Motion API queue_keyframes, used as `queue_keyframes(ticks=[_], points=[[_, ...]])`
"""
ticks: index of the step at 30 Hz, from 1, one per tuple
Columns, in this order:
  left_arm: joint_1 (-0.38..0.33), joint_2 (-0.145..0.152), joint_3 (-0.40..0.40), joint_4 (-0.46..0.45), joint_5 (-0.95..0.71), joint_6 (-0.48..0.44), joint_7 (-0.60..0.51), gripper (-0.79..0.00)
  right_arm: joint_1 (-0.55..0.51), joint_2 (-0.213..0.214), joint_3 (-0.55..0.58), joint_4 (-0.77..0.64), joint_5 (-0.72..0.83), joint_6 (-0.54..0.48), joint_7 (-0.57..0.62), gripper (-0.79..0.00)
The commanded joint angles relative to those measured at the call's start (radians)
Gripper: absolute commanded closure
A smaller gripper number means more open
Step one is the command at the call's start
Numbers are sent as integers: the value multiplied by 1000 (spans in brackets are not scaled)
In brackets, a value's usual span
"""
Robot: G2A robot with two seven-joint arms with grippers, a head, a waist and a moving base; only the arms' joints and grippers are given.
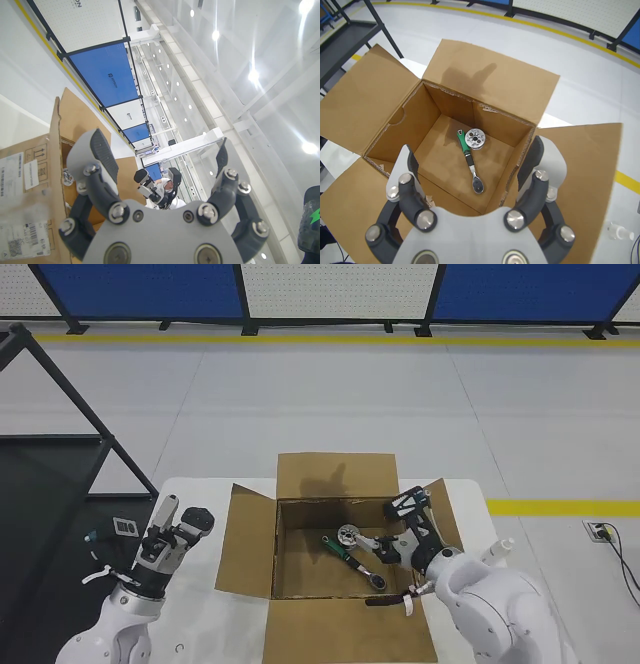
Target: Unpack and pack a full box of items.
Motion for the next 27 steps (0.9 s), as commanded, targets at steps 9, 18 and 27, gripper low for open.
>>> queue_keyframes(ticks=[9,18,27], points=[[51,0,-31,-19,-18,-14,20,-785,220,-56,-211,400,86,124,14,-785],[53,-1,-31,-22,-20,-13,25,-785,270,-81,-270,508,114,181,-4,-785],[56,-1,-29,-29,-25,-4,31,-785,273,-89,-284,556,116,186,-34,-785]])
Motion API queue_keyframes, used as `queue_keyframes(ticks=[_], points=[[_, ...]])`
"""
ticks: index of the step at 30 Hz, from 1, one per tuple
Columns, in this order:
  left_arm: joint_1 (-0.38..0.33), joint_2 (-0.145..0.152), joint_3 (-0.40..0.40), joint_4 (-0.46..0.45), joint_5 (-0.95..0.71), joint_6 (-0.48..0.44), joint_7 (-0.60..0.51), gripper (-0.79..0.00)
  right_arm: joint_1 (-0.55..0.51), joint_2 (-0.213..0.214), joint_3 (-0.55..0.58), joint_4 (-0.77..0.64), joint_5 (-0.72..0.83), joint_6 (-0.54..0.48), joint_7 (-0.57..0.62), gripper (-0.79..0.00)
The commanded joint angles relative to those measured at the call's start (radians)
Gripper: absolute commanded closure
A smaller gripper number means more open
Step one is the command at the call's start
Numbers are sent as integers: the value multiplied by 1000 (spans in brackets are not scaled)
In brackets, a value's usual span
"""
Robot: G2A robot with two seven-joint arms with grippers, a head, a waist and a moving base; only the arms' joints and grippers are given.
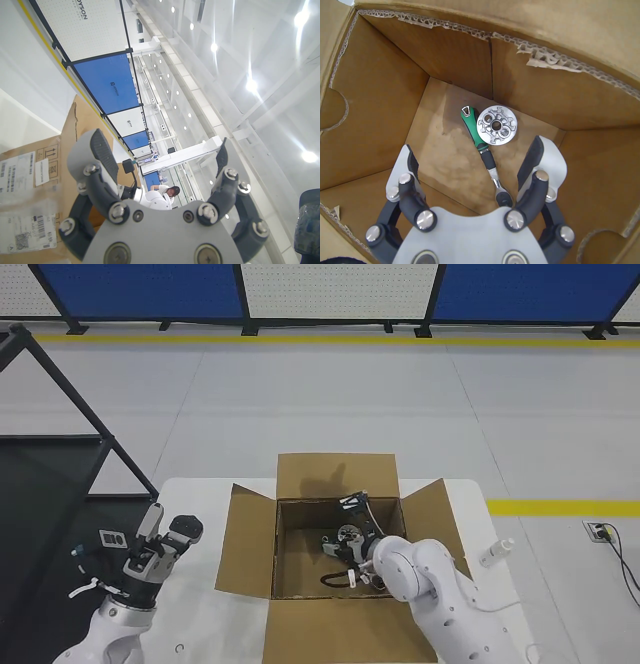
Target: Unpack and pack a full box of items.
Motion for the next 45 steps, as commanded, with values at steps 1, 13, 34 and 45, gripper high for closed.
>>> queue_keyframes(ticks=[1,13,34,45], points=[[1,0,-2,-3,0,4,3,-785,23,-9,-14,52,9,19,-1,-785],[8,0,-14,0,-18,8,4,-785,161,-73,-93,335,82,66,-71,-785],[8,0,-14,0,-18,8,4,-785,179,-101,-97,383,41,76,-110,0],[8,0,-14,0,-18,8,4,-785,-87,-15,83,-127,-82,-37,2,0]])
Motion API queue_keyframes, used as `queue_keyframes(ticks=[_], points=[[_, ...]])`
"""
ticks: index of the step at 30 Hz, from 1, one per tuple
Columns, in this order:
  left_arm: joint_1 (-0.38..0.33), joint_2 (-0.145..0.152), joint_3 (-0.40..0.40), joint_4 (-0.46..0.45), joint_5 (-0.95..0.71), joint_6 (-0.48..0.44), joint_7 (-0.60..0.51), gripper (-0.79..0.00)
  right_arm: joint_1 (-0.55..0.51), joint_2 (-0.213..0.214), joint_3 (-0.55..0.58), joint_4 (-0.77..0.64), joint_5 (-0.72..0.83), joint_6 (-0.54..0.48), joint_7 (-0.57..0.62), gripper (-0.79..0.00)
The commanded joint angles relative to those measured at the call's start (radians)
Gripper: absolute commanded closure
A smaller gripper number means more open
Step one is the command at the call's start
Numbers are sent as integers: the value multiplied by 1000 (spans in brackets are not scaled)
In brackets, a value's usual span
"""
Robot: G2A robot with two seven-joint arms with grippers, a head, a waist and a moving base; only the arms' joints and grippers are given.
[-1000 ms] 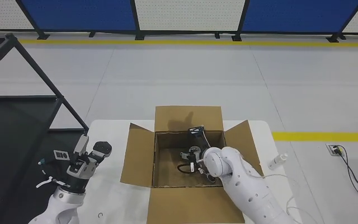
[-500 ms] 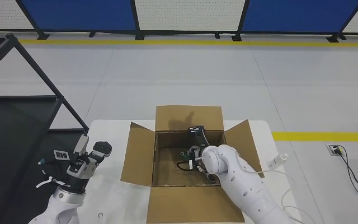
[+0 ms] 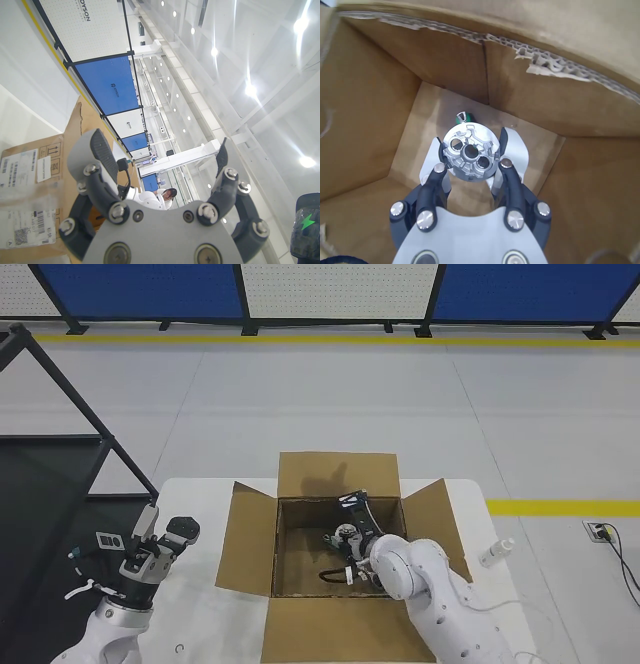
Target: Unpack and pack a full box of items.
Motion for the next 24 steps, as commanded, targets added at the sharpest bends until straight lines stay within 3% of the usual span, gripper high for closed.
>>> queue_keyframes(ticks=[1,10,17,24], points=[[0,0,0,0,0,0,0,-785,-71,15,45,-132,-7,-26,11,0],[0,0,0,0,0,0,0,-785,-295,55,221,-563,23,-140,-54,0],[0,0,0,0,0,0,0,-785,-428,72,385,-792,23,-89,-105,0],[0,0,0,0,0,0,0,-785,-541,80,553,-895,62,-16,-137,0]])
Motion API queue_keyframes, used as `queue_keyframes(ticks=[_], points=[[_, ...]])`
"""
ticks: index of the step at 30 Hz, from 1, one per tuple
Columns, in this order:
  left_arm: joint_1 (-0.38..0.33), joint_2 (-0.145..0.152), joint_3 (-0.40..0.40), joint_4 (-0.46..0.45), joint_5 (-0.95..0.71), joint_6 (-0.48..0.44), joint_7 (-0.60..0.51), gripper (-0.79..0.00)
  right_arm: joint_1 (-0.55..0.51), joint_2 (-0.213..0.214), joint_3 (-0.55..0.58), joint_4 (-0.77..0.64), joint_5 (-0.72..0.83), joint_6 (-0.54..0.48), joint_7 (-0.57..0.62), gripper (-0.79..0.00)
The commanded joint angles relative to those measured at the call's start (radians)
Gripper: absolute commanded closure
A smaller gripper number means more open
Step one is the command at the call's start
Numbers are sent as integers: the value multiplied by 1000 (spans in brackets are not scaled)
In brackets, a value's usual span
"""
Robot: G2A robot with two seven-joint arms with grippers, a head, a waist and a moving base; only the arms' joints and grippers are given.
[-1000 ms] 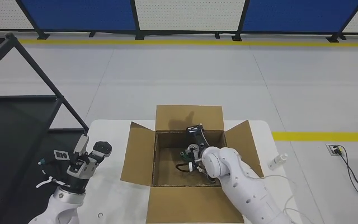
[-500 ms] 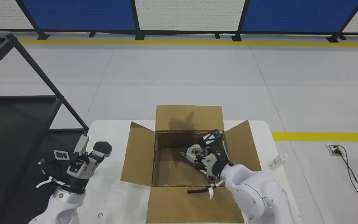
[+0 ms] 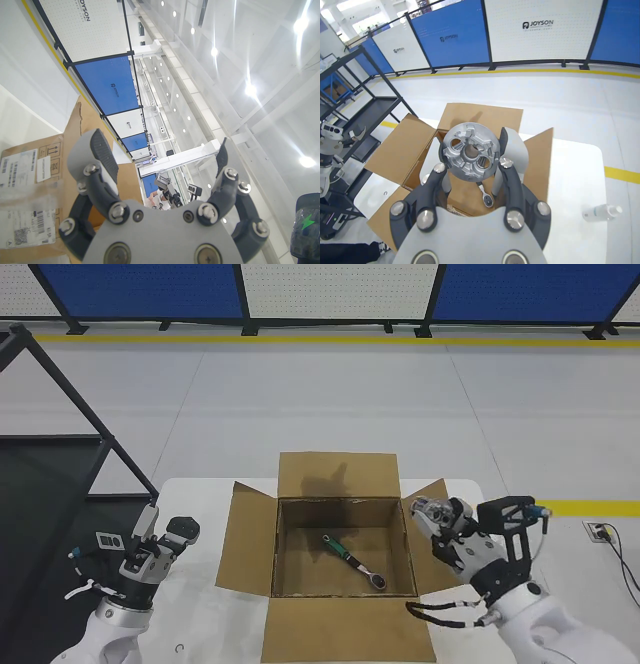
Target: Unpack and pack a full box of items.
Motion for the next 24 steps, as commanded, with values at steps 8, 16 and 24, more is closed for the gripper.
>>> queue_keyframes(ticks=[8,16,24], points=[[0,0,0,0,0,0,0,-785,-129,5,202,4,83,83,-31,0],[0,0,0,0,0,0,0,-785,-158,14,279,142,122,105,16,0],[0,0,0,0,0,0,0,-785,-116,25,249,310,119,68,70,0]])
